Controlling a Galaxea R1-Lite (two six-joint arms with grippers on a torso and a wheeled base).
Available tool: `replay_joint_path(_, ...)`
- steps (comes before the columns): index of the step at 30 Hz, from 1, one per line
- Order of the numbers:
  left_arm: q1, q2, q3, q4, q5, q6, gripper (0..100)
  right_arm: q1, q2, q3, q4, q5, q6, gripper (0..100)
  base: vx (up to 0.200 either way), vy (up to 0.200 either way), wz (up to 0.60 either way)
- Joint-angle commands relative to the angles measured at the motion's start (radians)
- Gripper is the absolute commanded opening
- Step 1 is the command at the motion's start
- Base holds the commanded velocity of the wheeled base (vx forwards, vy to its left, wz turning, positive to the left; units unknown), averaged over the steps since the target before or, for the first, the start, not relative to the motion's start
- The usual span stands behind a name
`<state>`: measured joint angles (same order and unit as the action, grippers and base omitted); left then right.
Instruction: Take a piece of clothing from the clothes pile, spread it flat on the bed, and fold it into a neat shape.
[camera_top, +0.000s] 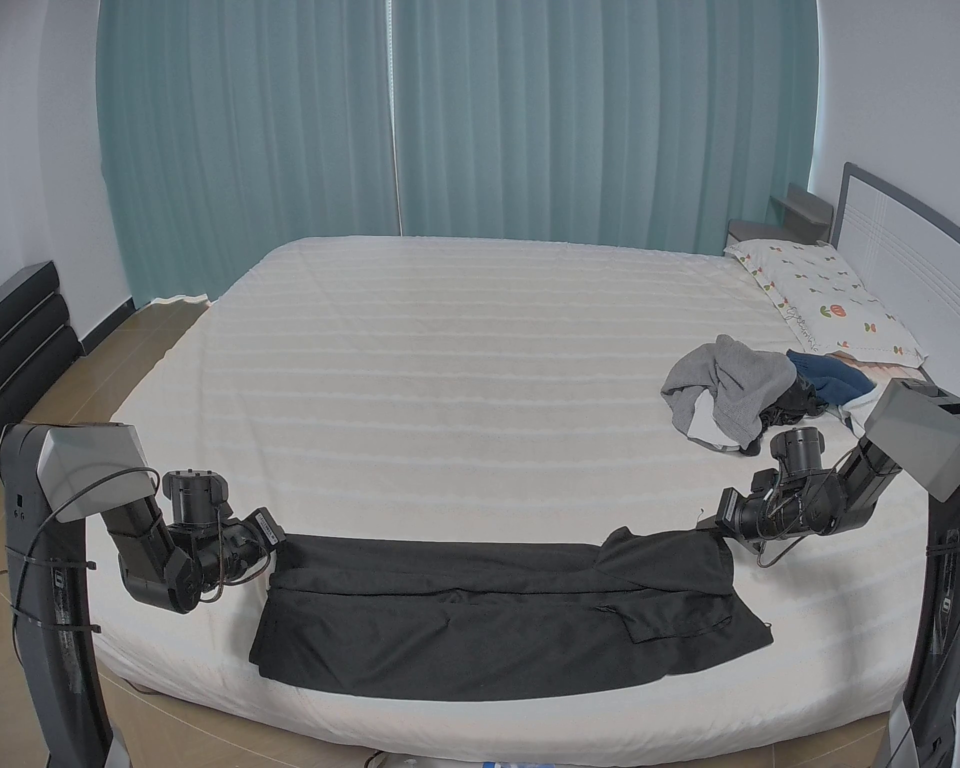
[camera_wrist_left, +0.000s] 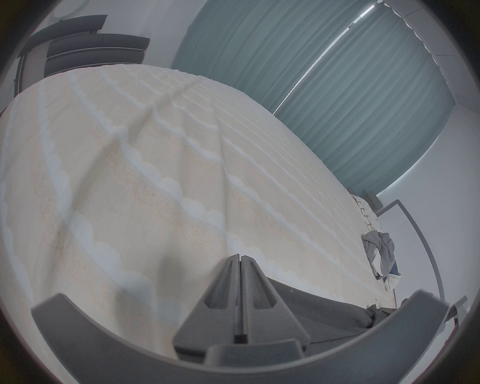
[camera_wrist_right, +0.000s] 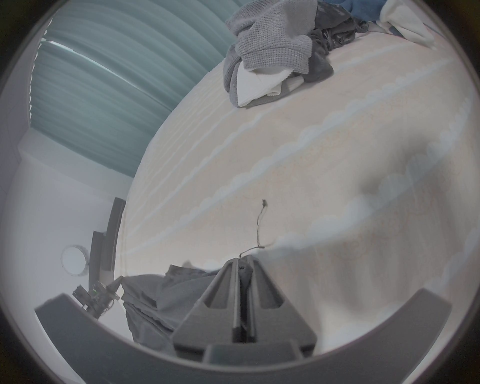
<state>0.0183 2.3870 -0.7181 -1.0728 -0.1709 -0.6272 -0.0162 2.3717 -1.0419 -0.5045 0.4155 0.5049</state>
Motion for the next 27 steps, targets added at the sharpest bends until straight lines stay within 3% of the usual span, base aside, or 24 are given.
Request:
replay_joint_path(1, 0.008, -0.003, -0.001, -0.001, 0.002, 0.0, 0, -0.005, -0.002, -0.029, -0.011, 0.002, 0.047, 0, 0.0, 0.0, 0.0)
replay_joint_path(13, 0.023, -0.005, -0.011, -0.001, 0.002, 0.0, 0, -0.007, 0.015, -0.003, -0.189, 0.002, 0.101, 0, 0.0, 0.0, 0.0)
replay_joint_path(22, 0.019, 0.003, -0.003, -0.001, -0.001, 0.0, 0, 0.002, 0.046, -0.007, -0.207, -0.011, 0.099, 0, 0.0, 0.0, 0.0)
replay_joint_path(23, 0.019, 0.003, -0.003, -0.001, -0.002, -0.002, 0, 0.002, 0.049, -0.009, -0.206, -0.011, 0.101, 100, 0.0, 0.0, 0.0)
replay_joint_path(25, 0.019, 0.003, -0.001, -0.001, -0.002, -0.002, 0, 0.002, 0.052, -0.009, -0.207, -0.011, 0.101, 100, 0.0, 0.0, 0.0)
replay_joint_path(26, 0.017, 0.003, -0.001, -0.001, -0.004, -0.003, 100, 0.002, 0.049, -0.007, -0.209, -0.012, 0.101, 100, 0.0, 0.0, 0.0)
replay_joint_path(27, 0.017, 0.003, -0.001, -0.001, -0.004, -0.003, 100, 0.002, 0.049, -0.007, -0.209, -0.012, 0.101, 100, 0.0, 0.0, 0.0)
